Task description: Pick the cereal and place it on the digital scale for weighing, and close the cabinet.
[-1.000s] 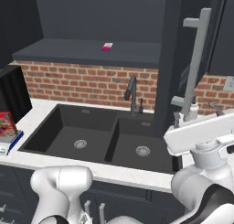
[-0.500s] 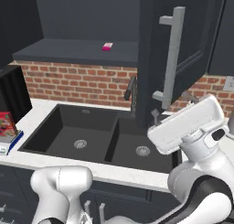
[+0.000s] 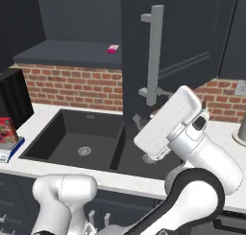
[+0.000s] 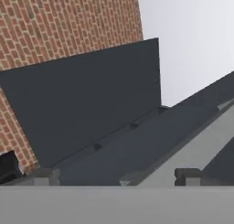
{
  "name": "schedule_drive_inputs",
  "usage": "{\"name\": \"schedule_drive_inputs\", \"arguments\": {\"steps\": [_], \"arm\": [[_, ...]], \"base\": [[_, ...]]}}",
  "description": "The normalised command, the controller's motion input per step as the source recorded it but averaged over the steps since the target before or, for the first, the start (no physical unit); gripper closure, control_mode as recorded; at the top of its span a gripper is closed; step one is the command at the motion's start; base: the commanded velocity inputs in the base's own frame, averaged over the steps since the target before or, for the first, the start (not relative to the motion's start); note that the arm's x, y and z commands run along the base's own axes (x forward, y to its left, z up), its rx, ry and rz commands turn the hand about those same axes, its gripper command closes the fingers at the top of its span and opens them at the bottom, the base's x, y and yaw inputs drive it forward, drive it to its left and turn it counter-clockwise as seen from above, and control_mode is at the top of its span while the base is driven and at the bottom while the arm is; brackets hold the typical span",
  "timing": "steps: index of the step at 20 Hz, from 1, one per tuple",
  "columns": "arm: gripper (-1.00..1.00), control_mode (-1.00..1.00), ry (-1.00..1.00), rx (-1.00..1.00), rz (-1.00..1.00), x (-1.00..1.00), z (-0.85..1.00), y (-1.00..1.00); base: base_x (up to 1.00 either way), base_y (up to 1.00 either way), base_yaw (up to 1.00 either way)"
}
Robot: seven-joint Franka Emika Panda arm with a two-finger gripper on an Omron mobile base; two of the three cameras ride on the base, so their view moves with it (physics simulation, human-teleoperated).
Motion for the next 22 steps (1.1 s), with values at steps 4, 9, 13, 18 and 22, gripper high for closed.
{"name": "schedule_drive_inputs", "arguments": {"steps": [4,9,13,18,22], "arm": [[-1.00,-1.00,0.13,-0.13,-0.09,0.43,0.04,0.45],[-1.00,-1.00,0.20,-0.11,-0.21,0.79,0.00,0.28],[-1.00,-1.00,0.23,-0.08,-0.23,0.99,0.00,0.10],[-1.00,-1.00,0.21,-0.05,-0.22,0.93,0.00,0.00],[-1.00,-1.00,0.19,-0.05,-0.25,0.83,0.00,0.00]], "base": [[0.00,0.00,0.00],[0.00,0.00,0.00],[0.00,0.00,0.00],[0.00,0.00,0.00],[0.00,0.00,0.00]]}}
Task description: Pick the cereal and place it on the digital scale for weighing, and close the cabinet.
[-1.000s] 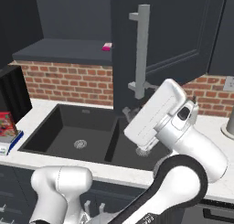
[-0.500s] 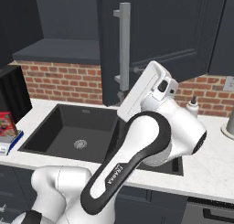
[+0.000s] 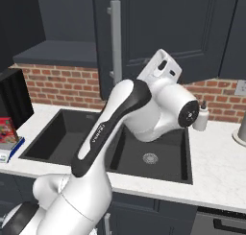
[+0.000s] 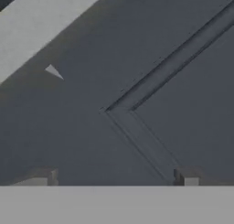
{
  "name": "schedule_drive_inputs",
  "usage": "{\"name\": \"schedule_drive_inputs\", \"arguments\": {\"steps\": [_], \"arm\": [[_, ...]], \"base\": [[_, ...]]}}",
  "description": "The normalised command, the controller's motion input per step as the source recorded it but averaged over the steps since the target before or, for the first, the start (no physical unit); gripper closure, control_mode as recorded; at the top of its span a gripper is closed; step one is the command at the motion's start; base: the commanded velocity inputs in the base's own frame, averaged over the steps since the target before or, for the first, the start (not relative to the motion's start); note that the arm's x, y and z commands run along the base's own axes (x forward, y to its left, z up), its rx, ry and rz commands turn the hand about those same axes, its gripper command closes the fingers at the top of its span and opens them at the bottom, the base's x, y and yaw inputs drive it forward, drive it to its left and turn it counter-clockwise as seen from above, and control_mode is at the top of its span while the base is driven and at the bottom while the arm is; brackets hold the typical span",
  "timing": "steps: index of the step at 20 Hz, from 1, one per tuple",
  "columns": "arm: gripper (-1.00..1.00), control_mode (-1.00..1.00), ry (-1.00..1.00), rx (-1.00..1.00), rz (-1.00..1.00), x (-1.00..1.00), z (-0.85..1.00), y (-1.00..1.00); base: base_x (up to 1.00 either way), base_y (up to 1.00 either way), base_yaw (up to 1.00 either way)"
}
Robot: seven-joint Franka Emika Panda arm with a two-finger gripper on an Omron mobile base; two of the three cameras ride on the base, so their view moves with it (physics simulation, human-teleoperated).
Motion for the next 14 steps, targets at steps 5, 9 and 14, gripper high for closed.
{"name": "schedule_drive_inputs", "arguments": {"steps": [5,9,14], "arm": [[-1.00,-1.00,0.19,-0.06,-0.27,0.87,0.00,0.00],[-1.00,-1.00,0.13,-0.04,-0.23,0.83,0.00,0.00],[-1.00,-1.00,0.02,0.00,-0.13,0.71,0.00,0.00]], "base": [[0.00,0.00,0.00],[0.00,0.00,0.00],[0.00,0.00,0.00]]}}
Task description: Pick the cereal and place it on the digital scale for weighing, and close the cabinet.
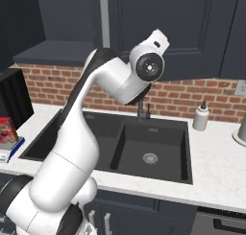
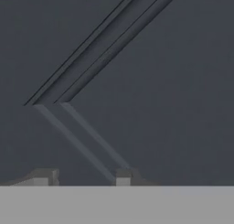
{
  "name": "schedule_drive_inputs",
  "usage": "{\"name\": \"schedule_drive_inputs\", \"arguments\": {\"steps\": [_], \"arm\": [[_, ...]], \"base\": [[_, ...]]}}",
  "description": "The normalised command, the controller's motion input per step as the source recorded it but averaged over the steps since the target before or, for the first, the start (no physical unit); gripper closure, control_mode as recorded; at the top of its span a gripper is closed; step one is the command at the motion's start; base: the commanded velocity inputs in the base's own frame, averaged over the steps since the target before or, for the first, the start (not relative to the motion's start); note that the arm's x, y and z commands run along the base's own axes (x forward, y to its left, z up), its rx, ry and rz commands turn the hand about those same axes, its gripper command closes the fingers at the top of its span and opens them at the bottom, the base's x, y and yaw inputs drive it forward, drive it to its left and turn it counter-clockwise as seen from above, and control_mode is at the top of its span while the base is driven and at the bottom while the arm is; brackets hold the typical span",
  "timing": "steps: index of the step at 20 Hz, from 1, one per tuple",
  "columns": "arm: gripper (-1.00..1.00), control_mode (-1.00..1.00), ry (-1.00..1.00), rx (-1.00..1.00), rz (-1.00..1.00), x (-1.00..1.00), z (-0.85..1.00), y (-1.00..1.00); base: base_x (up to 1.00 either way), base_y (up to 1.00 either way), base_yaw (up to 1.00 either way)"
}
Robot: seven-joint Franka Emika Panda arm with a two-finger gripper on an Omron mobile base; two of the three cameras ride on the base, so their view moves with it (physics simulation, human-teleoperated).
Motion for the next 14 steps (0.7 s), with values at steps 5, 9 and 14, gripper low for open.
{"name": "schedule_drive_inputs", "arguments": {"steps": [5,9,14], "arm": [[-1.00,-1.00,-0.06,0.00,-0.03,0.63,-0.18,0.00],[-1.00,-1.00,-0.16,0.00,0.00,0.57,-0.30,0.00],[-1.00,-1.00,-0.04,0.00,0.00,0.61,-0.08,0.00]], "base": [[0.00,0.00,0.00],[0.00,0.00,0.00],[0.00,0.00,0.00]]}}
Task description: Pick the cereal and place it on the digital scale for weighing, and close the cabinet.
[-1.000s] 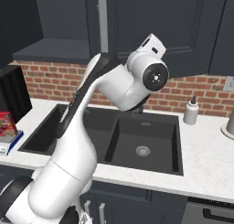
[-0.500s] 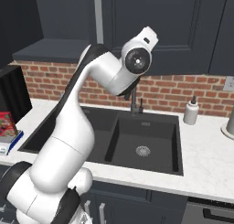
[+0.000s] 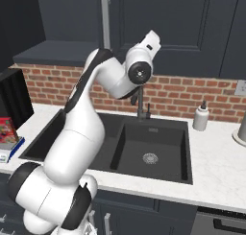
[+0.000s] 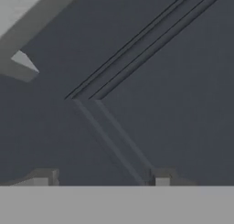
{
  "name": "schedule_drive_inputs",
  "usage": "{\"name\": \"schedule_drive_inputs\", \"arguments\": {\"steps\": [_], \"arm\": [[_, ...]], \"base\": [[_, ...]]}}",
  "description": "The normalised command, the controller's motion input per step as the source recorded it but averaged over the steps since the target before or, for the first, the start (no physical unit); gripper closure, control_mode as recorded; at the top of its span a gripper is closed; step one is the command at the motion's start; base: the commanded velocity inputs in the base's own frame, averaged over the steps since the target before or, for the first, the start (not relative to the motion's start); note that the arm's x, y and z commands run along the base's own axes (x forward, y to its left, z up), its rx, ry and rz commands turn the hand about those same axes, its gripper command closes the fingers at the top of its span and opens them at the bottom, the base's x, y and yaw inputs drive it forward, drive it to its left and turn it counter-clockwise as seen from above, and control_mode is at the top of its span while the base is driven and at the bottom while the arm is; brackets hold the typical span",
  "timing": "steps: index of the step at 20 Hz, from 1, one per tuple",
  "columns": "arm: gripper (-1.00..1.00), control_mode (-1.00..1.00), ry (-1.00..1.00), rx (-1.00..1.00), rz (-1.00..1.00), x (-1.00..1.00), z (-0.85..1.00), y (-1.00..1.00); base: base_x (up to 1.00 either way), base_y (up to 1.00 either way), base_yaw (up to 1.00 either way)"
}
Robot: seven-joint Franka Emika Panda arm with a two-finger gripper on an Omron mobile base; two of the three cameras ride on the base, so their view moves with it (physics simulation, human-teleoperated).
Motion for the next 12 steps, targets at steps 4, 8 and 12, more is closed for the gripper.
{"name": "schedule_drive_inputs", "arguments": {"steps": [4,8,12], "arm": [[-1.00,-1.00,0.00,0.00,0.00,0.61,-0.01,0.00],[-1.00,-1.00,0.00,0.00,0.00,0.47,0.00,0.00],[-1.00,-1.00,0.00,0.00,0.00,0.41,0.00,0.00]], "base": [[0.00,0.00,0.00],[0.00,0.00,0.00],[0.00,0.00,0.00]]}}
